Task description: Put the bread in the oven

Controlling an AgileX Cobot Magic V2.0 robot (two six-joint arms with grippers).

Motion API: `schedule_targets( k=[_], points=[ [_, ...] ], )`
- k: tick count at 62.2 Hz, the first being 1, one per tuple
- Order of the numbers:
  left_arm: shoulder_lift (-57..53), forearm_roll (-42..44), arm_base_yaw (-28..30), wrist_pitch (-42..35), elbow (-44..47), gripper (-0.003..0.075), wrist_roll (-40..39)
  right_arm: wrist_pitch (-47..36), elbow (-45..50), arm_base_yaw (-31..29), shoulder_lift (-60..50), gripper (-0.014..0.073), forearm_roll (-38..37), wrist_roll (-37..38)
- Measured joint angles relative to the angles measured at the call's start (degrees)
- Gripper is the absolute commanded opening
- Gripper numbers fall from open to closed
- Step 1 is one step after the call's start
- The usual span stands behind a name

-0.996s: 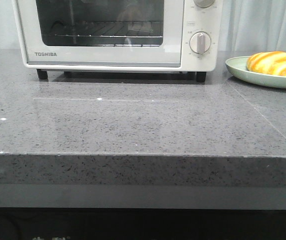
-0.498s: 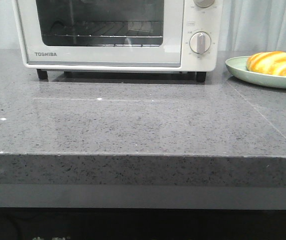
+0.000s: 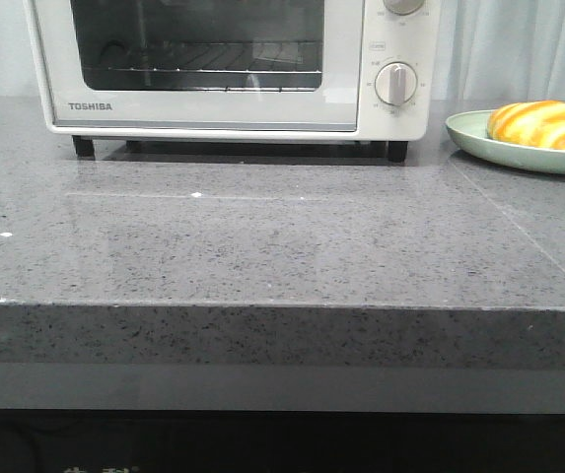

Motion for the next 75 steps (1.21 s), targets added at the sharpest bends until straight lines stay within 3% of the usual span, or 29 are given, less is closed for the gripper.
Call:
schedule_targets(
  k=[20,40,75],
  points=[
    [1.82,1.43,0.00,8.57,-16.90,-0.0018,0.00,12.71,-19.57,0.00,1.60,-0.0118,0.69,0.00],
    [17.18,2.40,0.00,23.04,-35.14,-0.0018,0.10,24.28,-37.07,0.00,17.80,-0.0118,0.69,0.00],
    [34.74,2.40,0.00,25.45,-37.11,-0.0018,0.10,29.28,-38.39,0.00,37.41,-0.0115,0.69,0.00]
  ],
)
